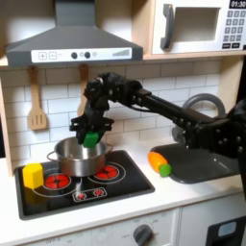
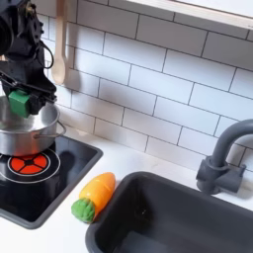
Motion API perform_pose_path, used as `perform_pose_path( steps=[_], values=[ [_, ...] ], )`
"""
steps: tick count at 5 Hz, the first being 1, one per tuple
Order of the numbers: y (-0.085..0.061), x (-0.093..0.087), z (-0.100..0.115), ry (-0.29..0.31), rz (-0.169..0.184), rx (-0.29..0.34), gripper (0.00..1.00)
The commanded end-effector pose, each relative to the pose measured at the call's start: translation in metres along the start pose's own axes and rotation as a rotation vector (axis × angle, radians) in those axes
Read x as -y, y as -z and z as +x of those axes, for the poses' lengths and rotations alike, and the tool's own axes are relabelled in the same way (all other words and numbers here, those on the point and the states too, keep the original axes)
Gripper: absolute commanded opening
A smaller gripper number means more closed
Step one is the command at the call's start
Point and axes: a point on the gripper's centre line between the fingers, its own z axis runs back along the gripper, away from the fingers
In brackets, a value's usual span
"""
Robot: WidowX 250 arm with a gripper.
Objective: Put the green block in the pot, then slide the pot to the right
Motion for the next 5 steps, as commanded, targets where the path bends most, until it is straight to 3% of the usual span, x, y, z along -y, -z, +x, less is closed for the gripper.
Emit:
perform_pose_path(
  steps=[1,2,4,5],
  values=[
    [0.0080,-0.0018,0.0080,0.022,-0.010,0.006,0.00],
    [0.0101,-0.0007,0.0063,0.030,-0.011,-0.004,1.00],
    [0.0097,0.0035,0.0065,0.048,-0.009,-0.003,1.00],
    [0.0162,0.0031,0.0014,0.049,-0.010,-0.028,1.00]
  ],
)
